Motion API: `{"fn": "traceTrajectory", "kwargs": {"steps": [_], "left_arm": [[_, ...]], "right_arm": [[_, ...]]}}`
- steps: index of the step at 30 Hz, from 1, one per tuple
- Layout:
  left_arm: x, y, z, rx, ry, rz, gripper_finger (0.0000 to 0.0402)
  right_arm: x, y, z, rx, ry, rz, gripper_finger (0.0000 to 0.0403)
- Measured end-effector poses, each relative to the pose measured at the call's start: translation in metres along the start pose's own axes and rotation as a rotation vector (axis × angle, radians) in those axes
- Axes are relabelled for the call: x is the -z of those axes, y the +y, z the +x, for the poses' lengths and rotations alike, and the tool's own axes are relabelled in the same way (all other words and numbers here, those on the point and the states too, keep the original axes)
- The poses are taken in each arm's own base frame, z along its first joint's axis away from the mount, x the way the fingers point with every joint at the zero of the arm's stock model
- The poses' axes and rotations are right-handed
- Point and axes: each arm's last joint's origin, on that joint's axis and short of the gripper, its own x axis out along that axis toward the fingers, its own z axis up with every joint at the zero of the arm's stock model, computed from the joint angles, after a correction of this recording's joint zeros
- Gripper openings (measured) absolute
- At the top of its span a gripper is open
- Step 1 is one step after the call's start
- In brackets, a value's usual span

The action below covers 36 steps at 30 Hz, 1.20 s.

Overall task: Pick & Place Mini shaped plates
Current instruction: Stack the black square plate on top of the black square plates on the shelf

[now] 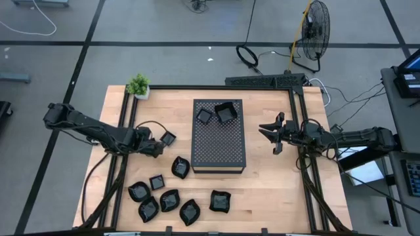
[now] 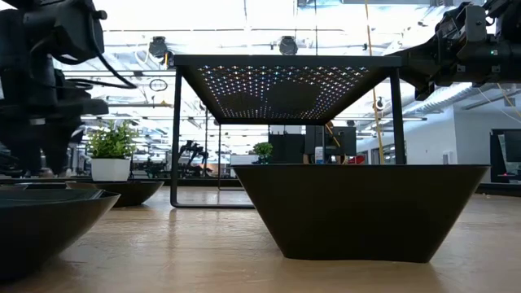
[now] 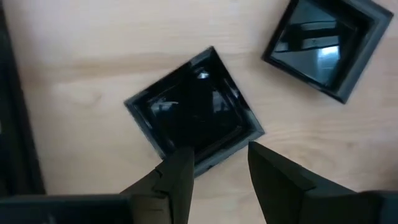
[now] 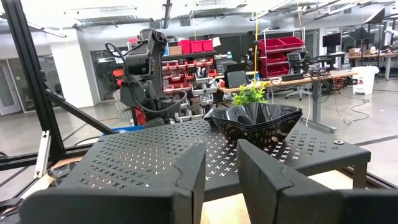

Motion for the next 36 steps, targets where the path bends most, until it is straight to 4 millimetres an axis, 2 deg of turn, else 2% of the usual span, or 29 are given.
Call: {"fn": "traceTrajectory", "kwargs": {"steps": [4,11,26,36], "left_arm": [[0.002,0.0,0.001,-0.011,0.019,-0.065,0.0154],[0.005,-0.003,0.006,-0.045,0.016,-0.072,0.0154],[0.0,-0.011,0.022,-0.112,-0.109,-0.092,0.0154],[-0.003,-0.026,0.028,-0.011,-0.102,0.005,0.0154]], "right_arm": [[0.0,0.0,0.0,0.002,0.0,0.0,0.0077],[0.0,0.0,0.0,0.002,0.0,0.0,0.0077],[0.0,0.0,0.0,0.002,-0.001,0.005,0.0077],[0.0,0.0,0.0,0.002,-0.001,0.007,0.0077]]}}
